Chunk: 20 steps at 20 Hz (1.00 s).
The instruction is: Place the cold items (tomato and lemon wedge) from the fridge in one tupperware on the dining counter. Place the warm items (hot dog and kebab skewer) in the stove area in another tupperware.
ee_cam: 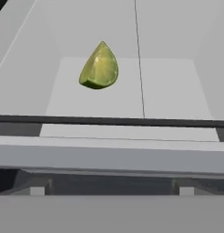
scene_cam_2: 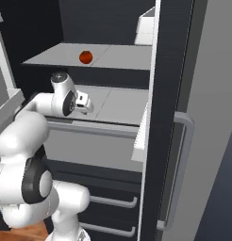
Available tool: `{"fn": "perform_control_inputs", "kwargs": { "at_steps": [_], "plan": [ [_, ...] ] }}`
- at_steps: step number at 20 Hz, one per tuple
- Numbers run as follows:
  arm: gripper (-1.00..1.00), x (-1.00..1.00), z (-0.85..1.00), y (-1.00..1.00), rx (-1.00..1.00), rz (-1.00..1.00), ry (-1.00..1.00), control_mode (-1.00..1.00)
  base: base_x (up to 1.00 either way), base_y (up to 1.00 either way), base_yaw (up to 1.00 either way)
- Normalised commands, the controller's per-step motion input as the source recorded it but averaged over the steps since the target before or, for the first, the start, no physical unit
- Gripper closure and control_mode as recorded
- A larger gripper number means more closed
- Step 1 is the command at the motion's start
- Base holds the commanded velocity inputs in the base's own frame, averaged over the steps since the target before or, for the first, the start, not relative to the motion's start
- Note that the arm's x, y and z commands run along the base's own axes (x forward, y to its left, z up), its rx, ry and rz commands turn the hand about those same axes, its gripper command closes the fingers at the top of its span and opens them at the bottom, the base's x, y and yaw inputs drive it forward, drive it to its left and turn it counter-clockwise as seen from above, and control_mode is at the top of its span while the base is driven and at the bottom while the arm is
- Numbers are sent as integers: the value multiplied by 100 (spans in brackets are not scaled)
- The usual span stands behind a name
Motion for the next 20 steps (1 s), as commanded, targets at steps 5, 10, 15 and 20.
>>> {"fn": "perform_control_inputs", "kwargs": {
  "at_steps": [5,10,15,20],
  "plan": [
    [-100,49,-6,2,8,-2,-1,-100,0,0,0],
    [-100,28,0,10,17,-5,0,-100,0,0,0],
    [-100,34,-5,21,9,-6,4,-100,0,0,0],
    [-100,11,-9,9,4,-24,2,-100,0,0,0]
  ]
}}
